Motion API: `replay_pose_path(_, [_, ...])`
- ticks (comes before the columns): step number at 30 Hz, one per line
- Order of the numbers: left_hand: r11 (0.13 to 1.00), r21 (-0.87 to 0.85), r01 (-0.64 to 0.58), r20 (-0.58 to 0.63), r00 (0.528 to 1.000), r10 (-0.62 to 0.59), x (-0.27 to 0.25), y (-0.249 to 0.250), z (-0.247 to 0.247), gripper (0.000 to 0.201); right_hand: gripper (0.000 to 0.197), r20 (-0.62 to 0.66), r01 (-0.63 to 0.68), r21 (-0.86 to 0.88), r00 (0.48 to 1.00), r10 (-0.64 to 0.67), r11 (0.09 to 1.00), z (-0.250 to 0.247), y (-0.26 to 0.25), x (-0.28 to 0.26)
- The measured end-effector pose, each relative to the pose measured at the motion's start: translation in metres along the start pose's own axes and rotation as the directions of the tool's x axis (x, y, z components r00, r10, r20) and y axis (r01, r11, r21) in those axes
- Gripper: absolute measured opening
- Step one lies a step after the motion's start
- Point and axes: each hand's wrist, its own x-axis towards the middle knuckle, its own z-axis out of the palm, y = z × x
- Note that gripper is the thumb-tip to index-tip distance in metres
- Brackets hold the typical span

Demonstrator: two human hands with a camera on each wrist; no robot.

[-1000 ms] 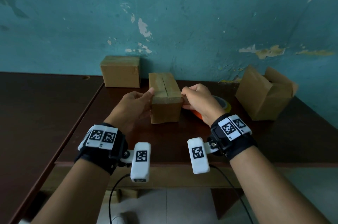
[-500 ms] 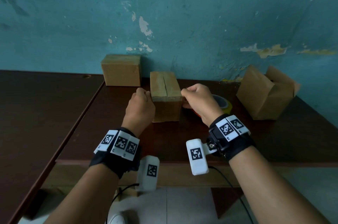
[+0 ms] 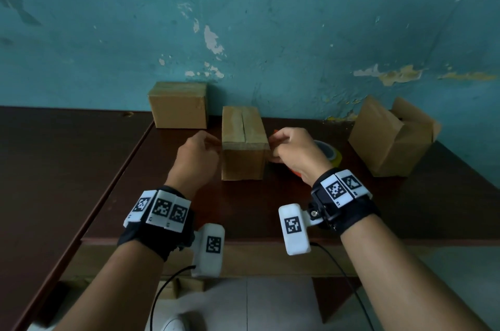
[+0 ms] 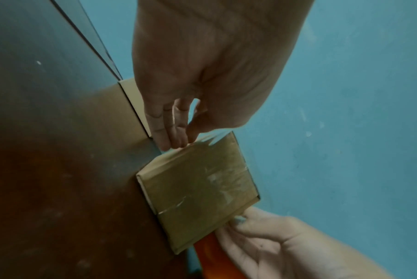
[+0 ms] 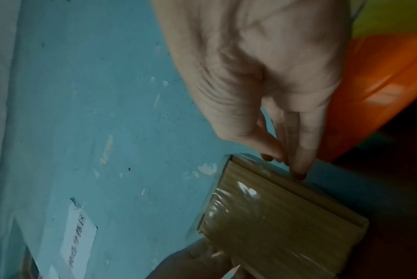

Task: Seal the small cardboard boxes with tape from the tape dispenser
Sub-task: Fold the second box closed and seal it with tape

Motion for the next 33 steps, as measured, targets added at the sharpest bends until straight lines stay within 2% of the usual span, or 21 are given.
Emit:
replay_pose_path(3, [0.995, -0.094, -0.023, -0.089, 0.996, 0.014, 0.001, 0.001, -0.006, 0.018, 0.039, -0.097, 0.056, -0.025, 0.994, -0.058, 0.998, -0.003, 0.000, 0.007])
replay_pose_path(7, [0.985, -0.068, -0.160, -0.120, 0.981, 0.151, -0.001, 0.001, -0.004, 0.017, 0.041, -0.071, 0.140, -0.012, 0.988, -0.140, 0.990, -0.002, 0.004, 0.012])
replay_pose_path(11, [0.937, -0.134, -0.322, -0.050, 0.947, 0.318, -0.004, 0.000, -0.008, 0.038, 0.058, -0.019, 0.232, -0.011, 0.972, -0.232, 0.973, -0.006, 0.001, 0.008])
replay_pose_path(14, [0.921, -0.128, -0.369, 0.026, 0.927, 0.375, -0.006, -0.004, -0.010, 0.047, 0.066, 0.026, 0.264, 0.006, 0.964, -0.264, 0.965, -0.008, 0.003, 0.007])
replay_pose_path(19, [0.913, -0.203, -0.355, 0.075, 0.924, 0.376, -0.002, -0.014, -0.012, 0.049, 0.056, 0.109, 0.219, 0.171, 0.965, -0.240, 0.961, -0.012, 0.012, 0.008])
replay_pose_path(23, [0.917, -0.226, -0.328, 0.104, 0.928, 0.358, 0.003, -0.018, -0.013, 0.051, 0.056, 0.168, 0.190, 0.260, 0.957, -0.238, 0.947, -0.017, 0.012, 0.004])
replay_pose_path(33, [0.912, -0.215, -0.348, 0.017, 0.933, 0.360, 0.001, -0.018, -0.007, 0.052, 0.061, 0.199, 0.188, 0.303, 0.946, -0.255, 0.934, -0.019, 0.012, 0.002])
